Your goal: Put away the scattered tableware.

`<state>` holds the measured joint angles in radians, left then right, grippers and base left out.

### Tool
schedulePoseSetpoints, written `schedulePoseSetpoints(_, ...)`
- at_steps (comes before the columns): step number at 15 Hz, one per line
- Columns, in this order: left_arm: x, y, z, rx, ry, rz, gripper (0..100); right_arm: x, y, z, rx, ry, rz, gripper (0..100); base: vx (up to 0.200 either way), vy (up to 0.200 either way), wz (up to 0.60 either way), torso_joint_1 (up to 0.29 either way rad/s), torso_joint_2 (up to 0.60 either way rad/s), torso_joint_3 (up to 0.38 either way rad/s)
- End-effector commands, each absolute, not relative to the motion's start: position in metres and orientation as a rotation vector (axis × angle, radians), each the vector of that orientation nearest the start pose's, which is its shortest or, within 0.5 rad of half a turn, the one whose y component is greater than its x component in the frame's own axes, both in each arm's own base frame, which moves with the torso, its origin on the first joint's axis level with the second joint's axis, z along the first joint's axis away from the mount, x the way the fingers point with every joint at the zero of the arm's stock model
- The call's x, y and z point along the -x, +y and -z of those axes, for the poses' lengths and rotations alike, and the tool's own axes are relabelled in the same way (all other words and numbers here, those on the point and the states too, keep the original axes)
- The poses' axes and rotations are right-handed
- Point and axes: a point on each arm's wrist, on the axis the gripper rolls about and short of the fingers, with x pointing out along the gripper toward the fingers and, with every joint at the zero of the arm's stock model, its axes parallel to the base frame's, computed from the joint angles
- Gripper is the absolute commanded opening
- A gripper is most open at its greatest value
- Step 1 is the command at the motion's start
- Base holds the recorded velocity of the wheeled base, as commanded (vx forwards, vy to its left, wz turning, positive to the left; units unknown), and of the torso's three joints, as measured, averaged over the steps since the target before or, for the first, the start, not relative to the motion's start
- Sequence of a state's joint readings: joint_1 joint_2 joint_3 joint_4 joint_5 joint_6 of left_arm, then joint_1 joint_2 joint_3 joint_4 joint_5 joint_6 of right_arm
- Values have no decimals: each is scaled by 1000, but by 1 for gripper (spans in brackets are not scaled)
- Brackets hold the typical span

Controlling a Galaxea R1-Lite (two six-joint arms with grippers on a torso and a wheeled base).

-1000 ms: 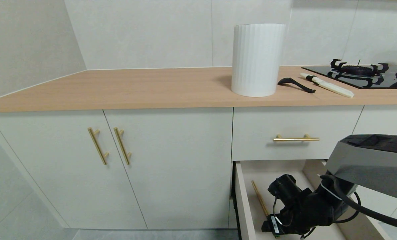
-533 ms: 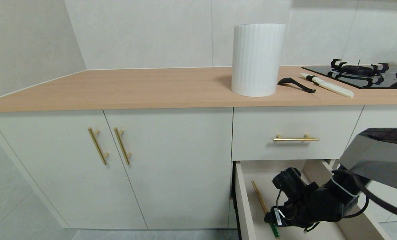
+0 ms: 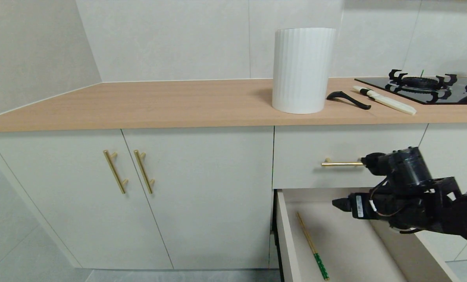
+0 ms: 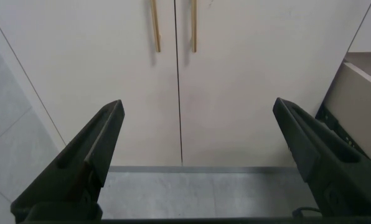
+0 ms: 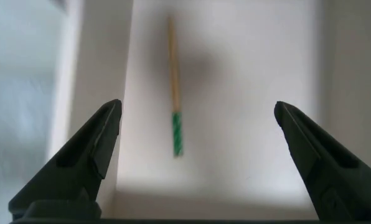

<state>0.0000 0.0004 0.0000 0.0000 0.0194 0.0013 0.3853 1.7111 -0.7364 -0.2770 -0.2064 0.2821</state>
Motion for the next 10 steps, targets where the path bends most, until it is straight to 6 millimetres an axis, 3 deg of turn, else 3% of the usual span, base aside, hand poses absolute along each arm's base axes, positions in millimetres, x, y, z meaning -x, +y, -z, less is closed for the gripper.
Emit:
schedulePoseSetpoints(1, 23, 0, -75, -2, 0, -20, 100, -246, 76, -172, -85, 527, -48, 100, 0, 0, 0, 0, 0, 0)
schedulePoseSetpoints(4, 23, 0, -75, -2, 0, -20, 100, -235, 70, -187, -88, 468, -51, 100, 0, 0, 0, 0, 0, 0)
schedulePoseSetpoints(8, 23, 0, -75, -2, 0, -20, 100, -238, 71, -182, -83, 489, -49, 100, 0, 0, 0, 4, -24, -8)
schedulePoseSetpoints(10, 23, 0, -75, -2, 0, -20, 100, -238, 71, -181, -76, 491, -50, 100, 0, 0, 0, 61, -283, -227)
